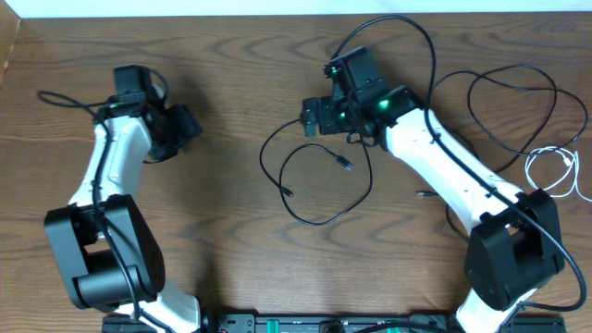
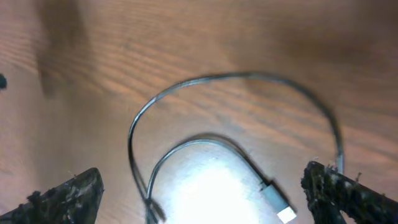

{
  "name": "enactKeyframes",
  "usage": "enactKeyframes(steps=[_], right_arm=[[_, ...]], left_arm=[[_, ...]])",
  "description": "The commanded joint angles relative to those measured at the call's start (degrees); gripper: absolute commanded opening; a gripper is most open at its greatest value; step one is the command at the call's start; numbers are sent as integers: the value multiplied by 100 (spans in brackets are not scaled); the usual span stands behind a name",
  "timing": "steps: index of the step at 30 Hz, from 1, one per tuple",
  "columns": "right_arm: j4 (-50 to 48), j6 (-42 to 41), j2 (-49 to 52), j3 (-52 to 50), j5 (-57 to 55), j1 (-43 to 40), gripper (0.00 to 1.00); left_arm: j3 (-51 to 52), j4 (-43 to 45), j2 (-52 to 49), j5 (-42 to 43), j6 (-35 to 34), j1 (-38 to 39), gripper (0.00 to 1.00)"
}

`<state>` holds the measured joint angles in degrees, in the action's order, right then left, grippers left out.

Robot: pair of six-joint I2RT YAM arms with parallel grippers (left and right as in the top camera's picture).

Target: Untangle cables

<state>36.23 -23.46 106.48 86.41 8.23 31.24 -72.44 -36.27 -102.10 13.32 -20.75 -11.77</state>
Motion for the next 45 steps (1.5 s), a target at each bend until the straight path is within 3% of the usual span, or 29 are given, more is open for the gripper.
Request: enactKeyframes(steps=[1,5,7,9,12,14,16,19,22,27,30,33,36,41,45], right_arm=[[24,-114,107,-55,-61,195,99],[-234,-527,256,-168,-13,439,98],[-428,-522,463,-186,31,640,84],[-540,-525,640,-186,31,778,58],[-605,-581,931,-186,-7,957,11],[-597,-820,1137,-186,-138,1051,3],[-584,-1003,1346,-186,-168,1113,9],[-651,-1080,1582,-186,-168,1152,54],[-737,-1150,1700,-186,-175,1156,72],[-1040,-1316,1757,-186,-192,1163,72],[-1480,-920,1812,-186,-188,1204,69],[-1930,-323,1996,-186,-188,1338,58],[-2028,46,2192,-186,-188,1512,57],[-1891,1019,2293,-133,-184,1797,65],[-918,2140,2275,409,-205,2028,71]], left_arm=[[11,-63,31,-203,13,-13,63],[11,-70,31,-203,11,11,63],[11,-70,31,-203,11,11,63],[11,-70,31,-203,11,11,63],[11,-70,31,-203,13,11,63],[11,-70,31,-205,13,11,63],[11,-70,31,-203,11,11,63],[11,-66,31,-203,11,11,63],[11,-52,31,-203,11,11,63],[11,-48,31,-203,11,11,63],[11,-50,31,-203,11,11,63],[11,-48,31,-203,11,11,63],[11,-48,31,-203,11,11,63],[11,-50,31,-203,11,11,63],[11,-50,31,-203,11,11,63]])
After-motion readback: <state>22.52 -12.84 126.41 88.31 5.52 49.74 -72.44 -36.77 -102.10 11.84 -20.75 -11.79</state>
